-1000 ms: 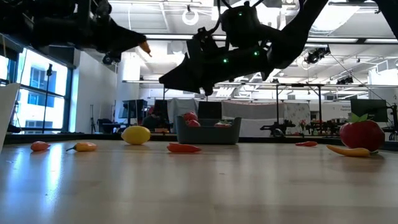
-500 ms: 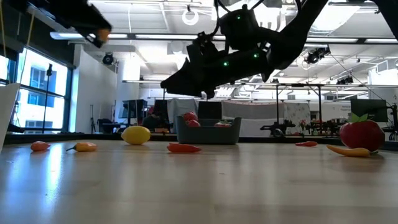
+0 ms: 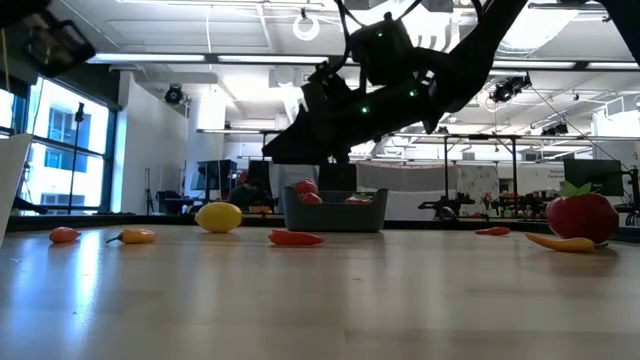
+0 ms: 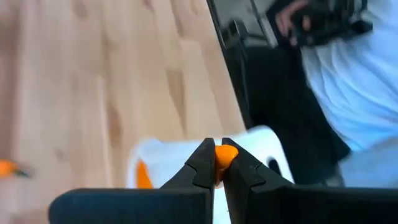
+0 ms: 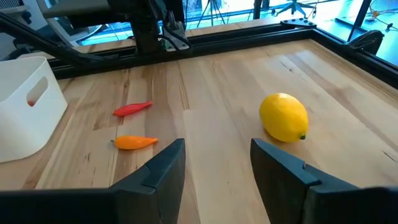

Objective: Sort produce into baskets
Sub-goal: Put the top center orange chili pepper into the white bin, then put the bottom center red chili pepper into the white bin

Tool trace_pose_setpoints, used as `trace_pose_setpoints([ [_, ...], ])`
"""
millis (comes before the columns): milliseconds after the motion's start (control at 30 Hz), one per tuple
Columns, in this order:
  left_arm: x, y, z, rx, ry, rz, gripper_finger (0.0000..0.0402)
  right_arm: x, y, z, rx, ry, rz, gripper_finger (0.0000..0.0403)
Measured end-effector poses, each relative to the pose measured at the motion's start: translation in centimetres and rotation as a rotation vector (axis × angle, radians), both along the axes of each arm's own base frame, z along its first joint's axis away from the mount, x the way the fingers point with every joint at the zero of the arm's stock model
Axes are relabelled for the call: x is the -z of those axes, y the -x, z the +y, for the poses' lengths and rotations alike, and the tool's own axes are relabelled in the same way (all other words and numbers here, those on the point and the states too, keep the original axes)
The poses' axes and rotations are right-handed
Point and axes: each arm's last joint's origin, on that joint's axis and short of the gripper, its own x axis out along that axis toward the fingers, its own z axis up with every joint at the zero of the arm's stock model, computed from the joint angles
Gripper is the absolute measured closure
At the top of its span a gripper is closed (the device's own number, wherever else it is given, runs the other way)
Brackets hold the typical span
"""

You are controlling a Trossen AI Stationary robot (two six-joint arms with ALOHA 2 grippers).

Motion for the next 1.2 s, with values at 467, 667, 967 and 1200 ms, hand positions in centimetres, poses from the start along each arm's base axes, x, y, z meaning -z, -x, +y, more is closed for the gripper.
trace_pose_setpoints([
  [467, 3.1, -0.7, -3.5, 0.047, -0.048, 0.244, 0.0358, 0.0, 0.0, -0.2, 0.017, -0.005, 0.003, 0.0230],
  [667, 3.7, -1.2, -3.6, 0.044, -0.078, 0.267, 0.0307, 0.5, 0.2, -0.1, 0.021, -0.022, 0.050, 0.0230],
  [967, 3.4, -1.9, -2.2, 0.090, -0.139, 0.175, 0.0300, 1.0, 1.3, 1.6, -0.048, -0.045, 0.250, 0.0230],
  [1200, 3.3, -3.4, 0.4, 0.087, -0.188, 0.076, 0.0386, 2.4, 1.9, 4.3, -0.165, -0.029, 0.383, 0.0230],
])
